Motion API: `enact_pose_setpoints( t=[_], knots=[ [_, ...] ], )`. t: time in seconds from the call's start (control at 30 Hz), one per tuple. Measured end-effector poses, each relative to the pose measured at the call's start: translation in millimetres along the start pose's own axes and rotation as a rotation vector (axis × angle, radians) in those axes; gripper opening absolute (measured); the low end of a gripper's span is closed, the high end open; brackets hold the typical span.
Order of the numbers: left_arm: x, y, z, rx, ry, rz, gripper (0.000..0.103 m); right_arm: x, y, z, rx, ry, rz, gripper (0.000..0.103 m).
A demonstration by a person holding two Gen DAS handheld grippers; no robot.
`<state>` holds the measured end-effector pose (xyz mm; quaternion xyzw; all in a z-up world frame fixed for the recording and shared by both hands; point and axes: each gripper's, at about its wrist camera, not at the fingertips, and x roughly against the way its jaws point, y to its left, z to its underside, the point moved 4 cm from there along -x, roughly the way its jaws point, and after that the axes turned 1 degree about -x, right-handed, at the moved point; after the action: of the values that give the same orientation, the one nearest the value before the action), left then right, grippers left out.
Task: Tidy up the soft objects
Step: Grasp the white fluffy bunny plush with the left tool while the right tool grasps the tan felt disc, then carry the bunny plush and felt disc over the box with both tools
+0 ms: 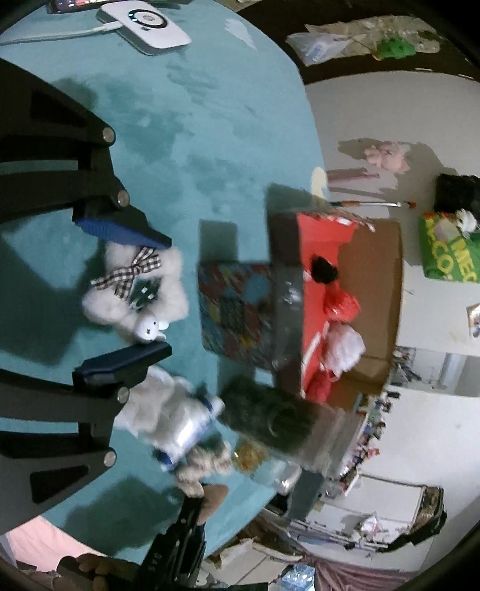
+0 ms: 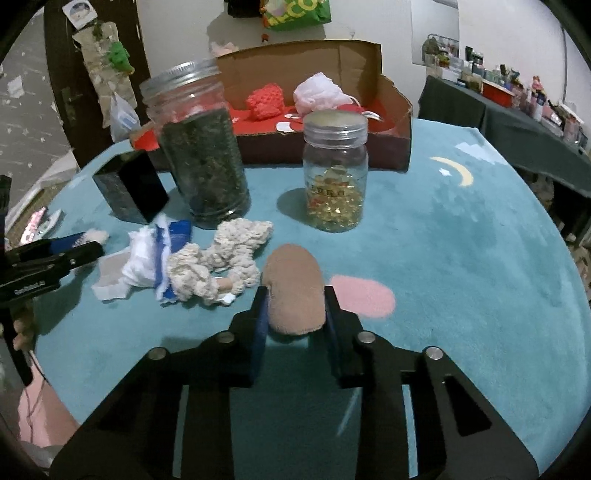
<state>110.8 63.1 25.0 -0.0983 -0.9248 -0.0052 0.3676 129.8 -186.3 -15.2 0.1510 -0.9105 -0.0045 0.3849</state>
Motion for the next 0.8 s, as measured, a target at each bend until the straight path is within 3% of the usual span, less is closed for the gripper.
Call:
enact_pose_setpoints(
  t=[0.2,0.43,0.8],
  knots=[
    [8,-31,-18,-0.039,-0.039,0.101,0.053,20,8,-13,0.028,-0.065,-0.026,0.021],
    [1,-58,-32,-0.076,-0.049,0.158,0.053,29,19,-26,0.066,-0.096,-0.063,0.021],
    [-6,-67,-39,-0.084,-0.048,0.156,0.053,26,19,-30,0.062,-0.092,-0.088,0.021]
  ],
)
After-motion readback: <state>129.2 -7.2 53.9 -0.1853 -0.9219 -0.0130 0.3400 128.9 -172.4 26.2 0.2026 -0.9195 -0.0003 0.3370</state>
